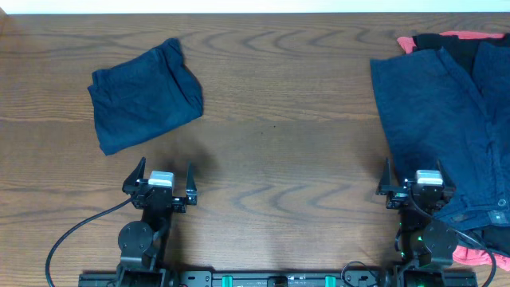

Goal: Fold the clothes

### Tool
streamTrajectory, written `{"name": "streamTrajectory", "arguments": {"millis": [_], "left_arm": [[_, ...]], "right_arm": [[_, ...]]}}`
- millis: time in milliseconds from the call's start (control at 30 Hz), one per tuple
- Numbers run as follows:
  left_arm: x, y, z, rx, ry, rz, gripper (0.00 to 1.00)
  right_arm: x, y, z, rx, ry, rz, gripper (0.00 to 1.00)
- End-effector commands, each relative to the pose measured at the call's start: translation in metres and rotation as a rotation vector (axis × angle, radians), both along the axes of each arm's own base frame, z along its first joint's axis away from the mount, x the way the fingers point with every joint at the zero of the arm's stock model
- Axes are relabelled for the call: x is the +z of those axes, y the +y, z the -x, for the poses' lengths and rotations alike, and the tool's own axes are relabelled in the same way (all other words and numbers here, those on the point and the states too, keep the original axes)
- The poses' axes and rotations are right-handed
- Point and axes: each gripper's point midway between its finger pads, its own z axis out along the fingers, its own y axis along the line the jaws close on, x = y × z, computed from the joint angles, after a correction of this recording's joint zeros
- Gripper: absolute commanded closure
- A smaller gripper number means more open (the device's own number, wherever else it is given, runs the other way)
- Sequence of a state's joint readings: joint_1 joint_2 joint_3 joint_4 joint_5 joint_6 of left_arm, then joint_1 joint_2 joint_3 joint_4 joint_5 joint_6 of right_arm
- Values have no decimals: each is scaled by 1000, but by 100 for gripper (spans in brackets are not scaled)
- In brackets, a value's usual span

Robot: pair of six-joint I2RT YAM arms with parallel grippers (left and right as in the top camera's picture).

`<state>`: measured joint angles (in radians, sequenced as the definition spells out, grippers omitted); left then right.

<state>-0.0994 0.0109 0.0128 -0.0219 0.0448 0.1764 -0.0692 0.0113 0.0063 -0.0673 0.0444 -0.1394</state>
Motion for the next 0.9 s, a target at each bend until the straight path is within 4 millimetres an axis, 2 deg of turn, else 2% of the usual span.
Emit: {"name": "streamTrajectory", "arguments": {"millis": [0,867], "left_arm": [[-14,6,1,35,49,4,2],[-15,9,1,53,52,1,2]], "right_arm": [[0,-3,1,-13,-1,8,1],[0,-3,1,-13,-1,8,1]]}}
